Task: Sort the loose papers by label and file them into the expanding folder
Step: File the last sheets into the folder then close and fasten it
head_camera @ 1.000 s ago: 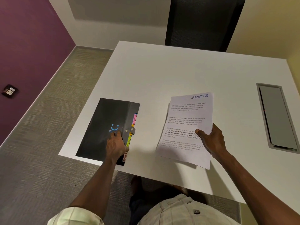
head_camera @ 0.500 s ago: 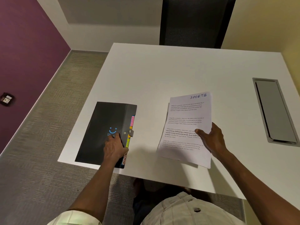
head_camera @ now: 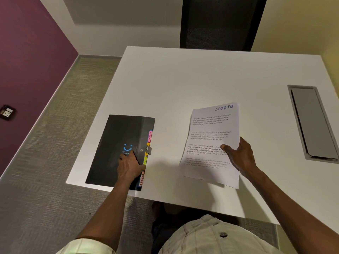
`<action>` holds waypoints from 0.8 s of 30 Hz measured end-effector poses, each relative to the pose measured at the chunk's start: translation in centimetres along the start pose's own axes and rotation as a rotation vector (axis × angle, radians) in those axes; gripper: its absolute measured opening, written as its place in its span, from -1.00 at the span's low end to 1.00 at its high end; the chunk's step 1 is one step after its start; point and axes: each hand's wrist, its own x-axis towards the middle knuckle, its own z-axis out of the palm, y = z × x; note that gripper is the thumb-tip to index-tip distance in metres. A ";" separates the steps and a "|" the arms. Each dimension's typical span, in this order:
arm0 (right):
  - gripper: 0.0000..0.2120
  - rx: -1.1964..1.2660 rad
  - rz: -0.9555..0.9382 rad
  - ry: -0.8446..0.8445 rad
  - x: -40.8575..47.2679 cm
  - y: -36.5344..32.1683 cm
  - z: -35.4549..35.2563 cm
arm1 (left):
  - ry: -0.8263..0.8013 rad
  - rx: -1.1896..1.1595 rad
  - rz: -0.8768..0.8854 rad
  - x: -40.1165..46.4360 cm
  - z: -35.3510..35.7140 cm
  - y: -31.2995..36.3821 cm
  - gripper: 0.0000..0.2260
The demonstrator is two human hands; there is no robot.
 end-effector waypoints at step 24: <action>-0.17 0.003 -0.345 0.033 2.0 -8.3 2.6 | 0.458 -0.252 0.066 -4.5 -14.6 3.0 -0.76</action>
